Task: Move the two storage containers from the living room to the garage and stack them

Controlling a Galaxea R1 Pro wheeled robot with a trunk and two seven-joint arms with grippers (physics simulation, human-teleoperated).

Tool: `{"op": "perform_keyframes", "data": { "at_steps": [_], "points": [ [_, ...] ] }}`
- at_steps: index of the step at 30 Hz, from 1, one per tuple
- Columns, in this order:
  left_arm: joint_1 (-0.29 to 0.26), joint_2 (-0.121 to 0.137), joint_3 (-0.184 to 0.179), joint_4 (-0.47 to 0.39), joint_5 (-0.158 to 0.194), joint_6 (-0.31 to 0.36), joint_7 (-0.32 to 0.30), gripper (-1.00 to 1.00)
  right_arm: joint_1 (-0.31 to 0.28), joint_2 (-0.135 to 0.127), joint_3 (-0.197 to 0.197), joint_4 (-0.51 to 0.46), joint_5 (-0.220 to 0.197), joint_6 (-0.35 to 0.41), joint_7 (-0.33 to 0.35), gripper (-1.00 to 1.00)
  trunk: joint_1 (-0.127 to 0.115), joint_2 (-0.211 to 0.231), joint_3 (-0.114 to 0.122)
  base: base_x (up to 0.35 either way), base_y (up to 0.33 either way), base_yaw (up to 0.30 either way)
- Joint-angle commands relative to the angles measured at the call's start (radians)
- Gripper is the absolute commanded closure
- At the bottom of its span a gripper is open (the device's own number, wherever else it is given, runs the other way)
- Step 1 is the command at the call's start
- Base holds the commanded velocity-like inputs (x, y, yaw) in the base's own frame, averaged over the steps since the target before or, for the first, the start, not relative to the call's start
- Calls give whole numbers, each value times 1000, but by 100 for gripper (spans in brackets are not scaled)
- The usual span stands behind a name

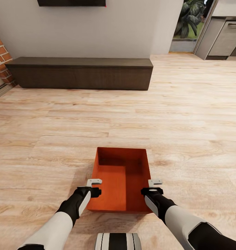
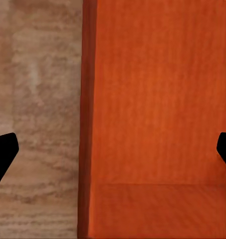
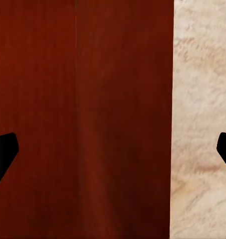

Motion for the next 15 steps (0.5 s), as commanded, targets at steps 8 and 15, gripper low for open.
{"op": "perform_keyframes", "data": {
  "at_steps": [8, 15],
  "points": [
    [0, 2, -2, 1, 18, 5, 4, -100, 1, 0, 7, 20, -10, 5, -6, -100, 0, 0, -1, 0, 0, 0],
    [0, 2, -2, 3, 19, 5, 5, -100, 1, 0, 7, 20, -9, 5, -6, -100, 0, 0, -1, 0, 0, 0]
  ]
}}
